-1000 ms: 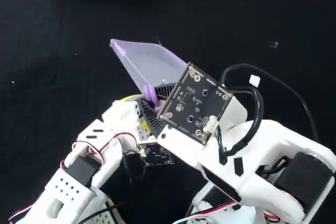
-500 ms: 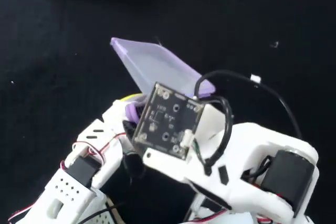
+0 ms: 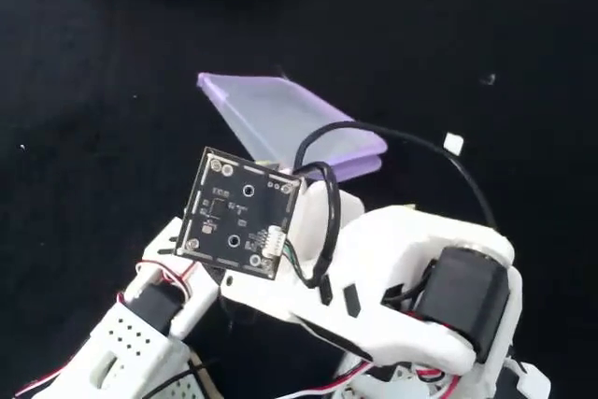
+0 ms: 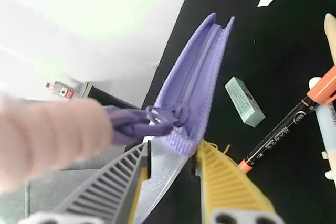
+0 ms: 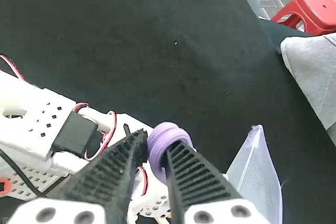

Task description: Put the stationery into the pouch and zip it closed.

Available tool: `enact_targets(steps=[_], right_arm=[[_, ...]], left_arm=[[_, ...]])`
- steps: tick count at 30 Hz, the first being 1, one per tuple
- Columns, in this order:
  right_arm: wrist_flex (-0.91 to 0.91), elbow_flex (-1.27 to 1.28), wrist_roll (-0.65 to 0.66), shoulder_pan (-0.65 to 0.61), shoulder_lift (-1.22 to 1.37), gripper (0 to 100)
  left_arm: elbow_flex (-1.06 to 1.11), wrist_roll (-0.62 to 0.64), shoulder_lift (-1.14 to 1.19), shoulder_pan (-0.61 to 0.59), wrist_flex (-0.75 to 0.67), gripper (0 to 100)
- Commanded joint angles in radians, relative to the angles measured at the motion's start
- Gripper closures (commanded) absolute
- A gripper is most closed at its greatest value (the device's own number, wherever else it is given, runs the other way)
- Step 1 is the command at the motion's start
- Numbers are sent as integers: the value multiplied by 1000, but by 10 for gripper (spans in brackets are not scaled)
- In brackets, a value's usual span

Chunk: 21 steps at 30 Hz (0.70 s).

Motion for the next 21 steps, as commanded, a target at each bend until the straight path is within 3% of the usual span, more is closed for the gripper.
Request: enact_targets(steps=[1,12,17,21], right_arm=[[15,-48,5,-20,12,986],[18,-48,5,-109,12,986],[21,-45,5,-110,12,986],[25,-44,5,-107,12,986]], left_arm=[[-4,-3,-2,7,-18,845],[-4,-5,-2,44,-25,845],[-13,-5,-2,45,-26,923],[-38,-6,-3,8,-89,822]])
